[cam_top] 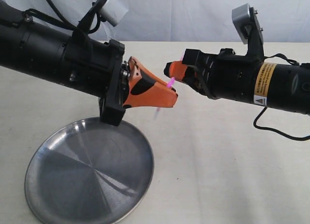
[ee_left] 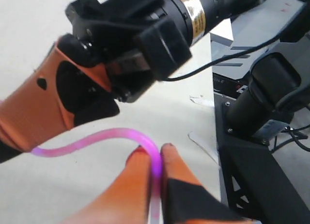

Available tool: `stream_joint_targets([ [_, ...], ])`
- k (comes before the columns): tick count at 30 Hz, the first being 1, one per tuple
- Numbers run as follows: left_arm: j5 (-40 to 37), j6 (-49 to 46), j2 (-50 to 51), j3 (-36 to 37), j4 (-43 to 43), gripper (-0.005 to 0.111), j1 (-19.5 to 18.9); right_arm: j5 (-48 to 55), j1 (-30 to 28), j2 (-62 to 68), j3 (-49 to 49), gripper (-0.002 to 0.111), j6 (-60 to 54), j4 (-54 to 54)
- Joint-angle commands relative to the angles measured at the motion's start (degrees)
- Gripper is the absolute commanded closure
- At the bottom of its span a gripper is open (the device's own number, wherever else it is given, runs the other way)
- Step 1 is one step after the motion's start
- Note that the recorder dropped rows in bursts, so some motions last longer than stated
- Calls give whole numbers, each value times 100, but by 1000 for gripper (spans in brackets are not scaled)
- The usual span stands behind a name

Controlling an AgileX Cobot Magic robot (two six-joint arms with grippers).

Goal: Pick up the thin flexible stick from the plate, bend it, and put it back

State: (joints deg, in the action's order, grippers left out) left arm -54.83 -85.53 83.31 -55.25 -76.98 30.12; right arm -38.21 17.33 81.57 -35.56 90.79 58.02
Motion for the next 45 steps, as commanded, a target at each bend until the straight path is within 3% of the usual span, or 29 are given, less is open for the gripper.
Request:
stream_joint_targets([
  [1, 842, -62, -31, -43, -355, 107, -32, -307, 41, 3, 24, 109, -16, 547],
  [17, 1618, 114, -31, -43, -319, 107, -32, -761, 41, 3, 24, 109, 408, 1232],
  [37, 1884, 861, 37, 8, -292, 107, -32, -1136, 41, 3, 24, 109, 408, 2141],
  [45, 1908, 1090, 37, 8, -175, 107, -32, -1632, 41, 3, 24, 109, -92, 2456],
])
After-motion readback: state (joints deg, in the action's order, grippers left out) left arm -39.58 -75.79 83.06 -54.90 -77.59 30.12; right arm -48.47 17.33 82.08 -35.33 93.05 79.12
